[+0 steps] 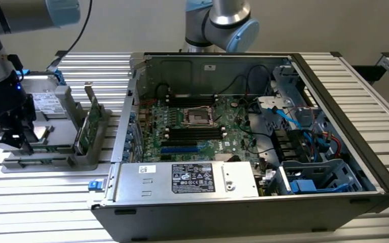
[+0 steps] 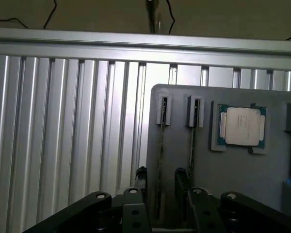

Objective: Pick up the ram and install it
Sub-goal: 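Pick up the ram and move it above insertion slot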

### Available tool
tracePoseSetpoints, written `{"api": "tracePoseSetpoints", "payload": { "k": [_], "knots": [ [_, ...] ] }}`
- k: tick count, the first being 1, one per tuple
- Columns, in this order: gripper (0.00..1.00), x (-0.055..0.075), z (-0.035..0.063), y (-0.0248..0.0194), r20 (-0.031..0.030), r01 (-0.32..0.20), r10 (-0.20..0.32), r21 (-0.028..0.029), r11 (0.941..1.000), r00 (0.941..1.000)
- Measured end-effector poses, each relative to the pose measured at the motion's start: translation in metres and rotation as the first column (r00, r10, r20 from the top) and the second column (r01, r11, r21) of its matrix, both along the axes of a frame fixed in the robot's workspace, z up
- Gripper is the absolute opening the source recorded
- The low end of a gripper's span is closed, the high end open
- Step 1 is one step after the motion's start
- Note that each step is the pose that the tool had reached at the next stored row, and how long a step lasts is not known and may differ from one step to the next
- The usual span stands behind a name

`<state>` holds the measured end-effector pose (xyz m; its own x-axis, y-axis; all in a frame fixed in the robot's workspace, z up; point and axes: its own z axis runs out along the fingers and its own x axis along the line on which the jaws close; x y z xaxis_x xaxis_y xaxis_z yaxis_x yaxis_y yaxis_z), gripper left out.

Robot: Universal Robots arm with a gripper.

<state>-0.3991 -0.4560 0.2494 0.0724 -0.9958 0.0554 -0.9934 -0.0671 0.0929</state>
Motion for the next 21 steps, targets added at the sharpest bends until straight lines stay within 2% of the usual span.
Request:
{"api": "tracePoseSetpoints", "payload": {
  "k": [3,21],
  "knots": [
    [0.36,0.0,-0.0054,-0.0001,0.0001,-0.025,0.025,0.0001,0.9997,0.9997],
    [0.36,0.0,-0.0383,-0.0001,0.0047,-0.065,0.065,0.0006,0.9979,0.9979]
  ]
}}
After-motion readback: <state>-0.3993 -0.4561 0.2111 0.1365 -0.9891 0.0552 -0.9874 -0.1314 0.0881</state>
